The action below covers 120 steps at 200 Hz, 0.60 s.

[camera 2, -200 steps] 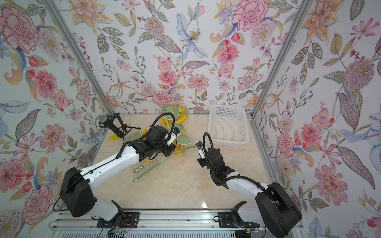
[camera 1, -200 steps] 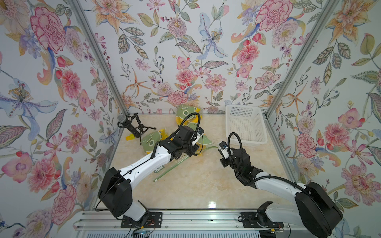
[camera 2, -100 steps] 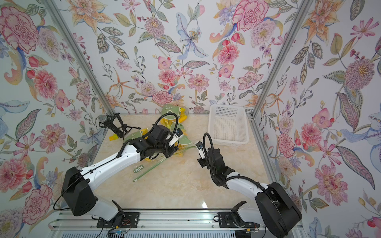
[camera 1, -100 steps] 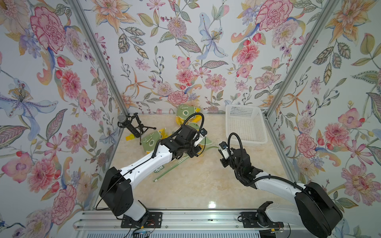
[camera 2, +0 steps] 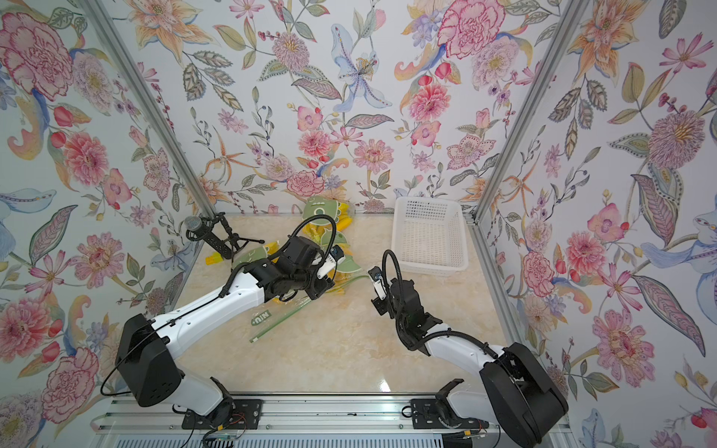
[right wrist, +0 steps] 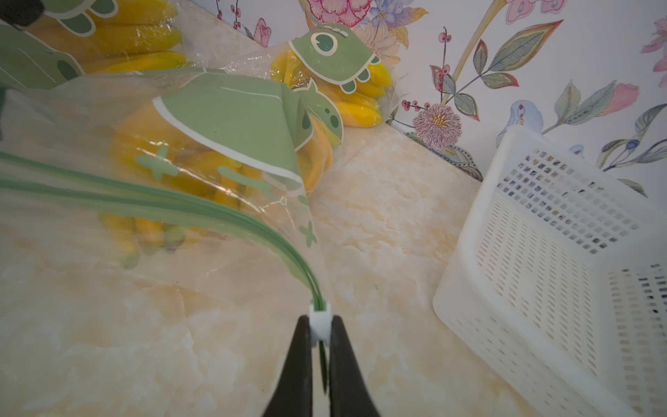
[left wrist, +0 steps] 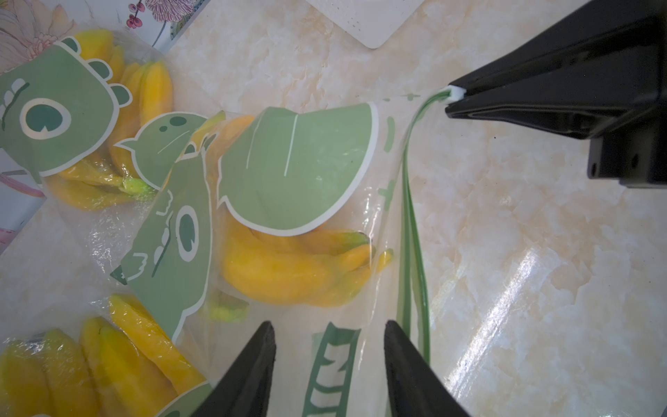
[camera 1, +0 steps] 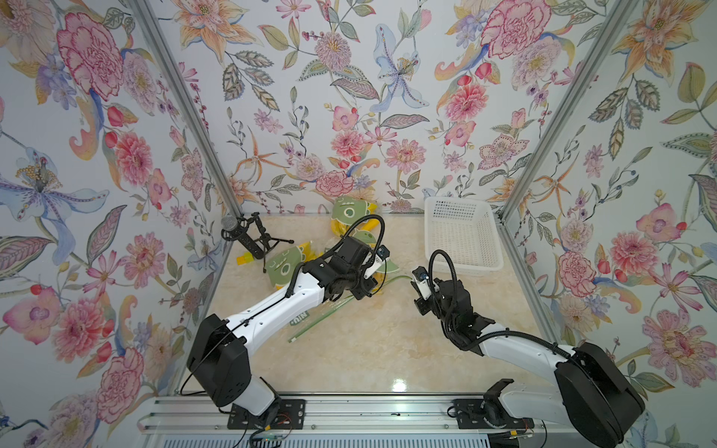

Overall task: Open the zip-top bag and take out the banana
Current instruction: Open the zipper of the food storage bag at the center of the board.

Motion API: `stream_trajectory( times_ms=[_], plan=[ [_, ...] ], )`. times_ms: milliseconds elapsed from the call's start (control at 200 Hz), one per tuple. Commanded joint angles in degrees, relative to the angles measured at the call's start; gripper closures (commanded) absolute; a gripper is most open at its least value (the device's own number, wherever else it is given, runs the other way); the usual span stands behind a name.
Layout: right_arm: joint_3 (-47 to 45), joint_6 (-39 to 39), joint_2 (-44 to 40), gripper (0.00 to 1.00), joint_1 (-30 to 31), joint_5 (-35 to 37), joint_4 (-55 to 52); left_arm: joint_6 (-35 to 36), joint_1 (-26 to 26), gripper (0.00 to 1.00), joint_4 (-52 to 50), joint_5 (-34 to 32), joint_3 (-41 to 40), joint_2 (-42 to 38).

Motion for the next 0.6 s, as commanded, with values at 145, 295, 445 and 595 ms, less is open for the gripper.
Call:
stream_trajectory(
  times_ms=[145, 295, 445, 595],
  plan=[
    [0.27, -0.87, 0.50, 0.97, 0.43, 1.19, 1.39, 0.76, -1.35, 0.46, -1.48, 1.75, -0.42, -2.35],
    [0.33, -0.96, 0.59, 0.97, 0.52, 1.28, 1.33, 0.93, -1.45, 0.47, -2.18, 0.92, -0.88, -0.78],
    [0.24, -1.05, 0.59, 0.97, 0.61, 1.54, 1.37, 0.69, -1.56, 0.53, -2.28, -0.55, -1.27, -0.03],
    [0.16, -1.14, 0.60, 0.97, 0.79, 1.89, 1.37, 0.84, -1.53, 0.60, -3.06, -0.46, -1.12, 1.12]
  ],
)
